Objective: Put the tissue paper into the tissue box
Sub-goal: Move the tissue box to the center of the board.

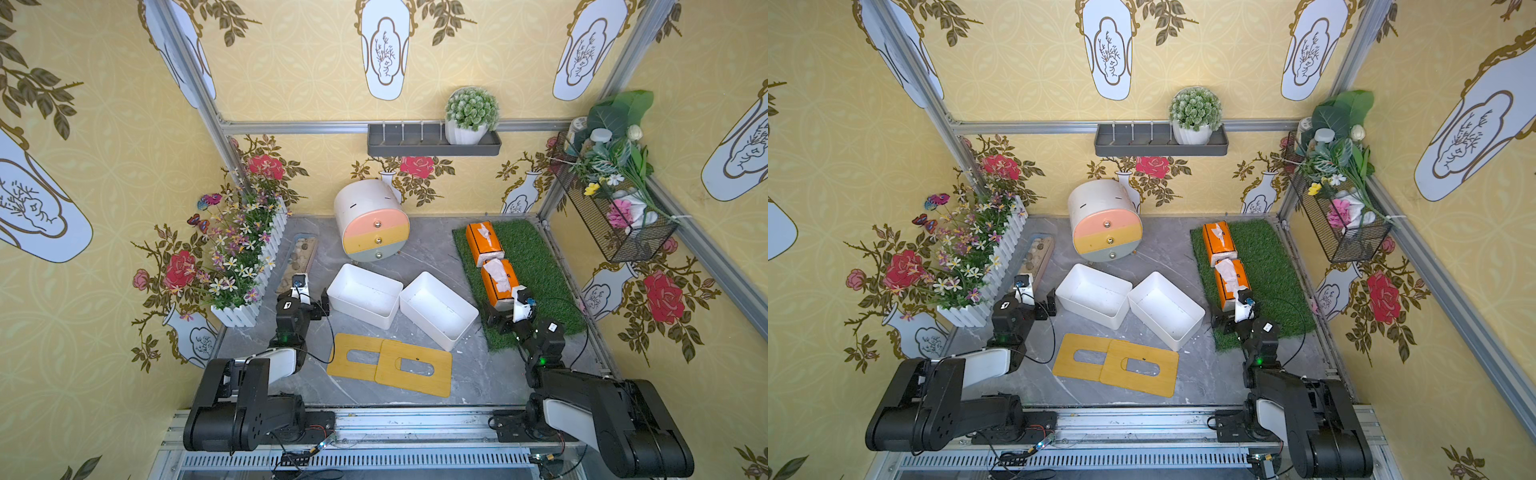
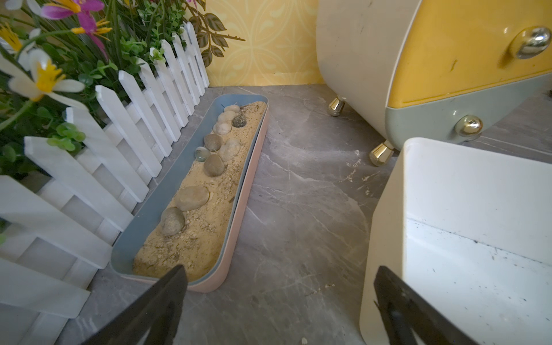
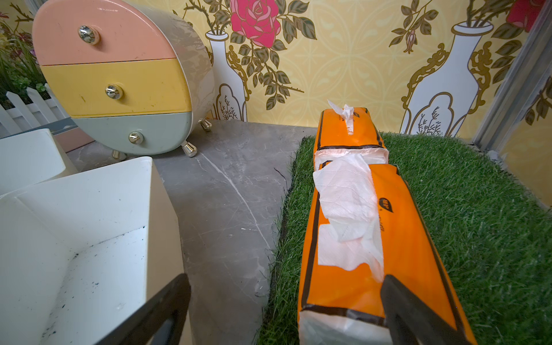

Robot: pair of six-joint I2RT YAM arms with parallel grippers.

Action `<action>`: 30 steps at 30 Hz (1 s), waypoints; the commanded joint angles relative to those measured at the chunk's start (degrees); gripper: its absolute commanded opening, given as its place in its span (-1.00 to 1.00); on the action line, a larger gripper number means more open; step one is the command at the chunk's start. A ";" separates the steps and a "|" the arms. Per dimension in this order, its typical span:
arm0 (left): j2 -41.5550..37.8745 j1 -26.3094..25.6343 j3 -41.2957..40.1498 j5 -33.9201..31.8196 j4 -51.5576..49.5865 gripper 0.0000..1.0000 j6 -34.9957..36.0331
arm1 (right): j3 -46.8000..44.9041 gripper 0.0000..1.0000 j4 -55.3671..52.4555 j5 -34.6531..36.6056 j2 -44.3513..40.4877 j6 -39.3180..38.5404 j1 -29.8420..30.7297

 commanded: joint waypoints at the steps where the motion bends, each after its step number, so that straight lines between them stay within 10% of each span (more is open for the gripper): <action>1: 0.13 -0.04 -0.09 0.41 0.43 0.99 0.08 | -0.38 1.00 1.40 0.59 -0.11 -0.02 0.03; 18: -1.59 0.02 -0.17 -2.44 0.26 1.00 -1.05 | -0.01 0.96 0.01 6.31 -1.79 2.00 0.05; 30: -34.35 -0.53 0.12 -12.38 -24.37 0.99 -11.49 | 15.15 0.95 -35.91 7.80 -32.37 2.75 7.09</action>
